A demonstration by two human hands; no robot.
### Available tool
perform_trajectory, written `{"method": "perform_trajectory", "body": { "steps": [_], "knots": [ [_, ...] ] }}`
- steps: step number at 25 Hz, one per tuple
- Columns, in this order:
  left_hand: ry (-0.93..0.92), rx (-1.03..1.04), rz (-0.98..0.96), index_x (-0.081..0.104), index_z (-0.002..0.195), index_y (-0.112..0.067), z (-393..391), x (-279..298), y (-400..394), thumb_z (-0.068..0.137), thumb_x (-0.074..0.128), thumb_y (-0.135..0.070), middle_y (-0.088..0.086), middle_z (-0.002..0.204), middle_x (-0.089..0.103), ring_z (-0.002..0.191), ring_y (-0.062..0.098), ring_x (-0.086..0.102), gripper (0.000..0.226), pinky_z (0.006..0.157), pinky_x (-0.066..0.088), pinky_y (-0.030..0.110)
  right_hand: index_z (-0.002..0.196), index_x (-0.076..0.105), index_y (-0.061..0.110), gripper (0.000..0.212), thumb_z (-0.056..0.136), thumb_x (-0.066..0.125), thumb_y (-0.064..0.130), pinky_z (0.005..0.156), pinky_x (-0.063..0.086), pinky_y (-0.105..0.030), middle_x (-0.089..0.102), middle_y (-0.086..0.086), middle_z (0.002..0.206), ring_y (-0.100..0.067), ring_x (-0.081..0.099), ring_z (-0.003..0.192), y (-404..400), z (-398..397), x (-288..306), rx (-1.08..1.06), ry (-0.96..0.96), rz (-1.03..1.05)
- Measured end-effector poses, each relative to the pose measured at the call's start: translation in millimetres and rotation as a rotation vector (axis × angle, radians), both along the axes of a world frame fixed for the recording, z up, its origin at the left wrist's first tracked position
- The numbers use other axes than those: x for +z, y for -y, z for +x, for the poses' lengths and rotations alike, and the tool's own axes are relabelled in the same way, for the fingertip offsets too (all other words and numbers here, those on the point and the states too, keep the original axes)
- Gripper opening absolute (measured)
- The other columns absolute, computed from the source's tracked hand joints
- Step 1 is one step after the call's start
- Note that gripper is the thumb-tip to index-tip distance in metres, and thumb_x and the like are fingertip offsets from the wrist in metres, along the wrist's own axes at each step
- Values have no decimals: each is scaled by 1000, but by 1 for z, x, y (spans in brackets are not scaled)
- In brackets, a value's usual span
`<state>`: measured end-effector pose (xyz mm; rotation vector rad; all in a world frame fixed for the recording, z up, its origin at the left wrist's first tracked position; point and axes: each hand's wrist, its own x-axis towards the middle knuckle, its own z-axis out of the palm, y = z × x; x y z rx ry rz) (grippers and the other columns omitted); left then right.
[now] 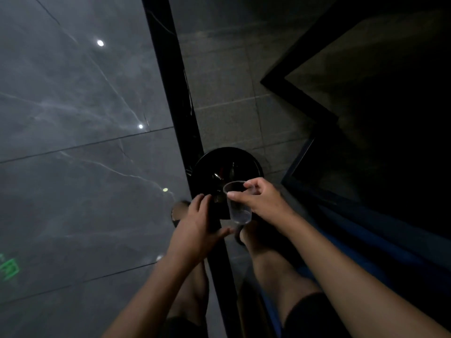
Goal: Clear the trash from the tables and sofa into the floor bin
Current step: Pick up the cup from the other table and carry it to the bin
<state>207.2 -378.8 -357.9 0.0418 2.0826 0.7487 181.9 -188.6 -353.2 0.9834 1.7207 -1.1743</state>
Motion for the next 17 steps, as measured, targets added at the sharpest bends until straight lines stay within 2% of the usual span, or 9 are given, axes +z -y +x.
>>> {"method": "perform_trajectory", "body": {
  "steps": [2, 4, 5, 7, 9, 12, 14, 17],
  "knots": [
    [-6, -28, -74, 16, 155, -13, 0, -41, 11, 74, 76, -53, 14, 163, 11, 148, 31, 23, 108, 117, 34, 45, 115, 58, 18, 65, 65, 84, 51, 72, 51, -24, 64, -2, 109, -11, 63, 94, 4, -2, -38, 102, 70, 16],
    [68, -18, -80, 5, 156, -16, 1, -75, 18, 76, 76, -51, 16, 164, 0, 152, 31, 6, 113, 120, 27, 49, 117, 57, 19, 70, 63, 84, 53, 70, 48, -21, 64, -2, 111, -12, 62, 96, 9, -2, -68, 156, 81, 51],
    [113, -11, -85, 1, 157, -16, 2, -87, 20, 76, 74, -53, 16, 165, -4, 152, 30, 3, 115, 120, 26, 50, 118, 56, 18, 71, 63, 85, 52, 71, 49, -21, 64, -3, 113, -14, 62, 98, 11, -2, -80, 182, 53, 94],
    [176, -8, -104, 0, 157, -18, 2, -108, 21, 76, 72, -57, 15, 165, -5, 151, 33, 14, 115, 119, 27, 50, 120, 54, 15, 74, 63, 85, 50, 81, 49, -25, 61, -7, 119, -20, 59, 107, 17, -2, -100, 255, -42, 216],
    [200, 9, -87, 10, 156, -22, 2, -121, 20, 77, 69, -58, 13, 165, 4, 145, 35, 30, 105, 116, 32, 49, 129, 49, 13, 83, 64, 85, 50, 97, 43, -31, 54, -13, 130, -28, 53, 120, 21, -2, -114, 293, -98, 286],
    [193, 15, -80, 27, 150, -25, 0, -126, 21, 80, 66, -55, 9, 158, 31, 135, 34, 46, 86, 109, 41, 49, 146, 31, 11, 101, 68, 82, 51, 108, 36, -37, 43, -19, 144, -33, 43, 133, 23, 5, -117, 341, -84, 260],
    [203, -26, -123, 36, 146, -23, -7, -121, 25, 84, 64, -54, 8, 147, 47, 128, 32, 53, 74, 104, 46, 44, 149, 26, 12, 101, 72, 79, 49, 112, 35, -38, 41, -19, 147, -33, 40, 136, 17, 11, -110, 374, -69, 236],
    [156, -93, -160, 45, 140, -23, -14, -91, 20, 86, 61, -53, 7, 137, 56, 119, 28, 59, 63, 92, 48, 34, 149, 25, 16, 93, 77, 73, 50, 112, 35, -40, 42, -16, 146, -33, 38, 136, 10, 30, -79, 485, -31, 227]
  ]
}}
